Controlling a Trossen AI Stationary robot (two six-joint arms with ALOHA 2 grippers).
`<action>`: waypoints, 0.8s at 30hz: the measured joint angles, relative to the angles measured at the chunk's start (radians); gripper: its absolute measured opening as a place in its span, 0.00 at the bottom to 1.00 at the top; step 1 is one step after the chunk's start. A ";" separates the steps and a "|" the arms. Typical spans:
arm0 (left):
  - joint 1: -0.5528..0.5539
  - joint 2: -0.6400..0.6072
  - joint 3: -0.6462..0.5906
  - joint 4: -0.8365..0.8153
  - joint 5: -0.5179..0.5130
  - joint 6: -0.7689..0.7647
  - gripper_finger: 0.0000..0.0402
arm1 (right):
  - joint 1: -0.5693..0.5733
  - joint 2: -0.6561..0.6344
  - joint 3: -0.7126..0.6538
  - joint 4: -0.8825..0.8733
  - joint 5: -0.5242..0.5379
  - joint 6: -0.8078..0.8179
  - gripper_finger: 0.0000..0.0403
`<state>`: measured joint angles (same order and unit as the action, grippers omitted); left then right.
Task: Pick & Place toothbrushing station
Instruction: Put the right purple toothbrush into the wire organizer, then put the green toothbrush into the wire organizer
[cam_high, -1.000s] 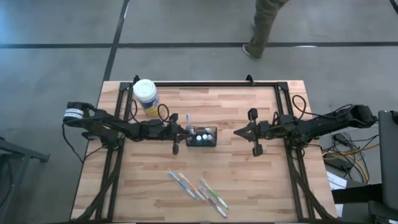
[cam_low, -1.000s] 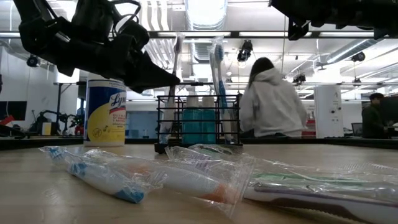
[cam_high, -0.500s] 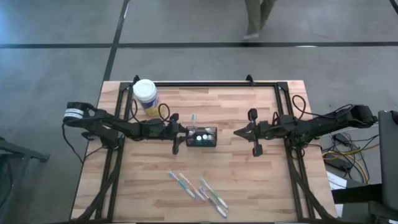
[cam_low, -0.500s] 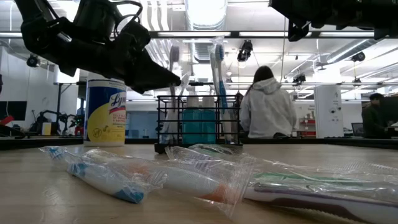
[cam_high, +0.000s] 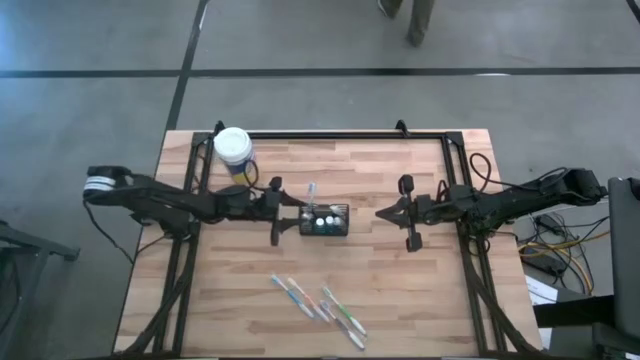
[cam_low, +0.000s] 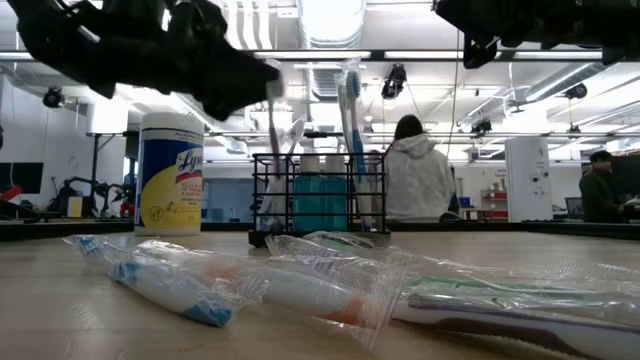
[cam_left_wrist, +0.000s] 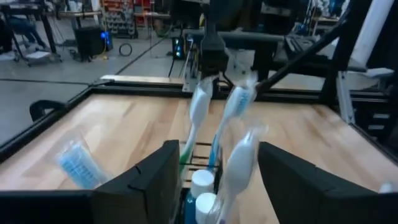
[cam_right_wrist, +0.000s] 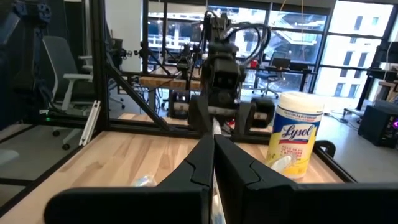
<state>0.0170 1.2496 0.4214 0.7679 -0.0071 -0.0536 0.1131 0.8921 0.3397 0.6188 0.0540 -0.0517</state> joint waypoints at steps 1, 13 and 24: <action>0.000 -0.031 0.000 -0.041 0.008 0.000 0.55 | 0.000 0.000 0.000 -0.003 0.000 0.000 0.02; 0.000 -0.506 0.000 -0.534 0.011 0.214 0.47 | 0.000 0.000 -0.001 0.000 0.000 0.019 0.02; 0.028 -0.733 -0.086 -0.651 -0.067 0.248 0.07 | 0.000 0.000 -0.001 0.006 0.000 0.018 0.02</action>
<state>0.0451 0.5163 0.3359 0.1170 -0.0743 0.1946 0.1131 0.8917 0.3386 0.6247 0.0540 -0.0332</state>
